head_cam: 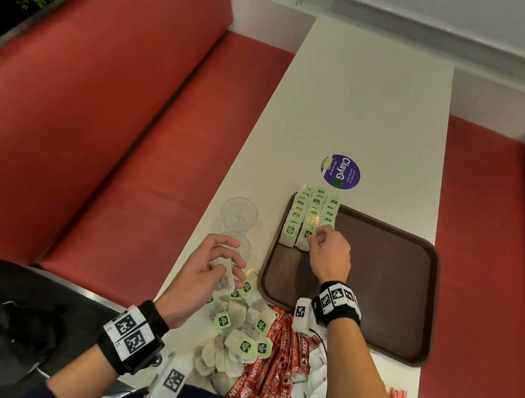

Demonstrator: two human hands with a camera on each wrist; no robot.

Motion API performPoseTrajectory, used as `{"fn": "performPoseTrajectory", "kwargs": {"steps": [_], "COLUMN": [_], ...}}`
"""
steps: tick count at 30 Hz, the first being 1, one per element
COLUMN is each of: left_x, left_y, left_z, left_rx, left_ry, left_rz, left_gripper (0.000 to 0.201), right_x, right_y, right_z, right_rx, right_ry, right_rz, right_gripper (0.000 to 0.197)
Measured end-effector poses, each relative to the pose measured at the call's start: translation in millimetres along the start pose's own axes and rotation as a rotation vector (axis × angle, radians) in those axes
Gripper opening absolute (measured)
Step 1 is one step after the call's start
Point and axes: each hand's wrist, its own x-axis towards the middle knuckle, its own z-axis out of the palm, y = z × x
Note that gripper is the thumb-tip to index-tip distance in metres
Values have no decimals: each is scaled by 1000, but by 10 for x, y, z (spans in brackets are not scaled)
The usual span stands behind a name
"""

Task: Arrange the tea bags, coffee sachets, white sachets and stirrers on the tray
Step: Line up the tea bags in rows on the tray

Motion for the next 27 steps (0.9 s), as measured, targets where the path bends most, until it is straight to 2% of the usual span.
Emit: {"fn": "performPoseTrajectory", "kwargs": {"steps": [4, 7, 9, 11, 13, 14, 18, 20, 22, 24, 27], "left_x": [9, 25, 26, 26, 23, 23, 33, 24, 12, -2, -29], "left_y": [54, 94, 119, 160, 205, 227, 286, 307, 318, 303, 273], "left_z": [20, 21, 15, 6, 6, 11, 52, 73, 73, 71, 72], "left_rx": [-84, -162, -212, -254, -296, -317, -403, -443, -493, -512, -512], "left_ry": [-27, -49, -64, -71, -71, -69, -65, -65, -79, -96, -118], "left_rz": [-4, -12, -11, 3, 26, 40, 81, 68, 32, -6, -35], "left_gripper": [60, 64, 66, 65, 63, 61, 57, 53, 46, 41, 31], "right_x": [-94, -186, -269, -426, -687, -847, -1407, -1538, -1556, -1535, -1495], "right_y": [-40, -80, -139, -292, -556, -697, -1093, -1131, -1108, -1067, -1054], "right_z": [51, 55, 1, -114, -304, -406, -763, -824, -788, -718, -685], "right_rx": [-52, -136, -88, 64, 283, 390, 697, 669, 526, 421, 469], "right_ry": [122, 86, 73, 51, -25, -88, -461, -525, -431, -300, -164], "right_rz": [-69, -107, -99, -133, -166, -172, -270, -387, -532, -641, -608], "right_gripper": [29, 30, 31, 23, 9, 9, 24, 37, 42, 33, 14]}}
